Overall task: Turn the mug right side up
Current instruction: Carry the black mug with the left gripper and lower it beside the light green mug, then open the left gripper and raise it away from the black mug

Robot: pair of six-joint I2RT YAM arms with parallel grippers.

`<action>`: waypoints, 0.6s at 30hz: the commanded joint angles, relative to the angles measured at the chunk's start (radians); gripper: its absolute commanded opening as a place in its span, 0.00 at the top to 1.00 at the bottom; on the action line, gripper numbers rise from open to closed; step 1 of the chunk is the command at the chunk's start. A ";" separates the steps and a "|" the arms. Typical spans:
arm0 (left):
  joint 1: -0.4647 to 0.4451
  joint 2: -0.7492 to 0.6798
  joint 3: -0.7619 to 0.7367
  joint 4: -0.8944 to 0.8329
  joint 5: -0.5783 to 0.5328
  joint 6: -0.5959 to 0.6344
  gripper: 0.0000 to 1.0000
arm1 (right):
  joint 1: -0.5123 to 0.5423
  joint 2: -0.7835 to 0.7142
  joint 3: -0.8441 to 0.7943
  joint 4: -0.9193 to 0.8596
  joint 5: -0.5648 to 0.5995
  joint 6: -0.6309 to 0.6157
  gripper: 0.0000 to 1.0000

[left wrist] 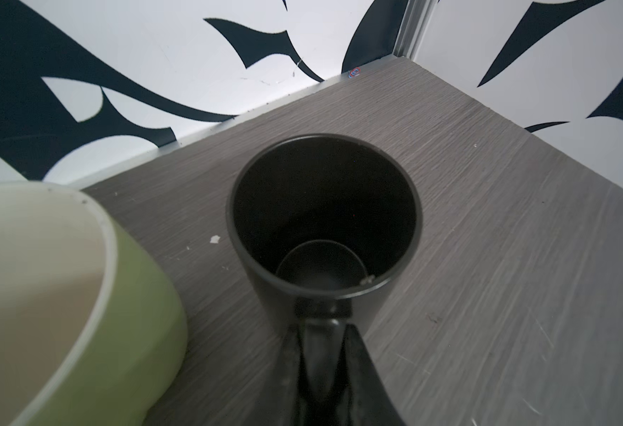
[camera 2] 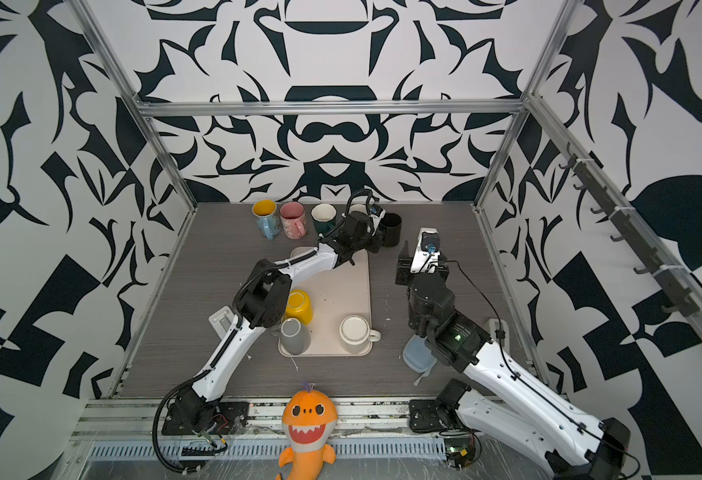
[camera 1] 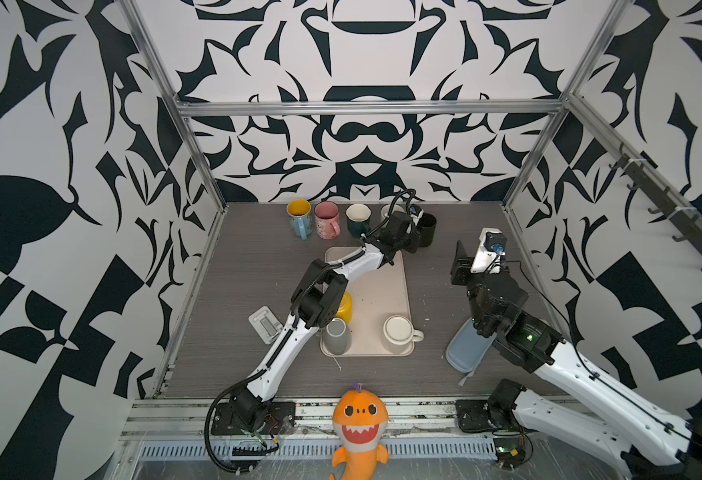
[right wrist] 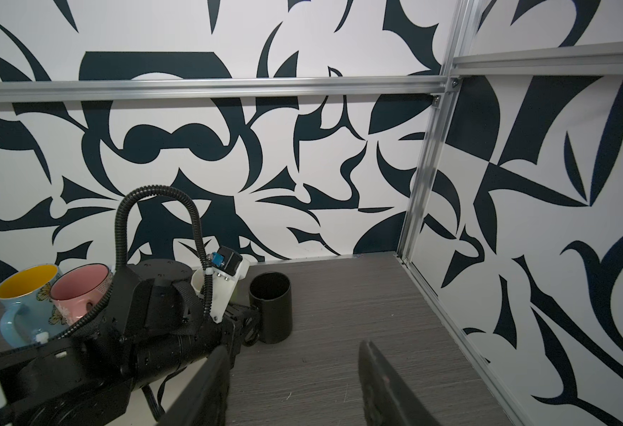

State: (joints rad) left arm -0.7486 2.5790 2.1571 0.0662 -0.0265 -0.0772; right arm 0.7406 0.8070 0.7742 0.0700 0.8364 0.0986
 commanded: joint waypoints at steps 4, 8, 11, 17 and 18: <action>-0.011 0.006 0.001 0.058 -0.049 0.065 0.76 | -0.009 0.006 0.002 0.022 -0.009 0.026 0.42; -0.012 -0.013 -0.038 0.072 -0.048 0.069 0.52 | -0.010 0.006 -0.001 0.019 -0.011 0.036 0.42; -0.013 -0.035 -0.074 0.093 -0.053 0.077 0.41 | -0.012 0.005 -0.001 0.015 -0.015 0.042 0.42; -0.020 -0.149 -0.159 0.147 -0.110 0.131 0.38 | -0.012 0.018 0.001 0.005 -0.035 0.077 0.42; -0.021 -0.183 -0.185 0.166 -0.119 0.145 0.37 | -0.011 0.028 0.003 0.002 -0.041 0.083 0.42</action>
State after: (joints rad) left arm -0.7628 2.5313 2.0022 0.1486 -0.1062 0.0250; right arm 0.7341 0.8234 0.7742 0.0628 0.8101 0.1509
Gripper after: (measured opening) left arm 0.625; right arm 0.583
